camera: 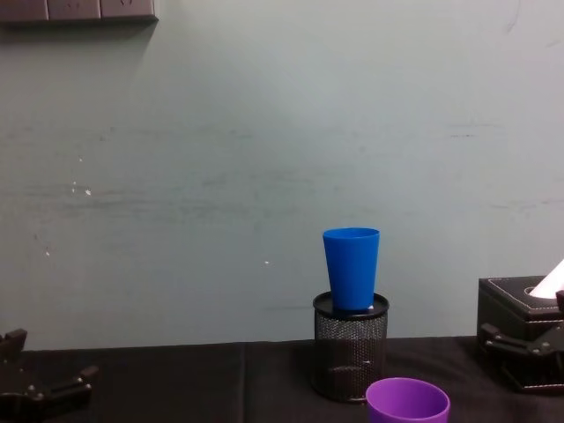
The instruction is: Pick up one cup with a gripper and tap it against the other cup.
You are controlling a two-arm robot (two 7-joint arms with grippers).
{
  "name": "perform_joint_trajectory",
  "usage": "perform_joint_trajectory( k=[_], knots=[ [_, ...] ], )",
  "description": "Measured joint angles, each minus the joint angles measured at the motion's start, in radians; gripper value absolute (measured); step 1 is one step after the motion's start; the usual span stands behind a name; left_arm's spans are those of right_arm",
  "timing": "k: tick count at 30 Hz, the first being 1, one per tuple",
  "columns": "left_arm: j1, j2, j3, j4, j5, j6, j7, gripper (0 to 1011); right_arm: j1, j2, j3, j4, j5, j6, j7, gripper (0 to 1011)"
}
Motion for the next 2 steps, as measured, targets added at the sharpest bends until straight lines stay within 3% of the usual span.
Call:
perform_joint_trajectory(
  k=[2],
  knots=[
    [0.000, 0.000, 0.000, 0.000, 0.000, 0.000, 0.000, 1000, 0.000, 0.000, 0.000, 0.000, 0.000, 0.000, 0.001, 1003]
  ],
)
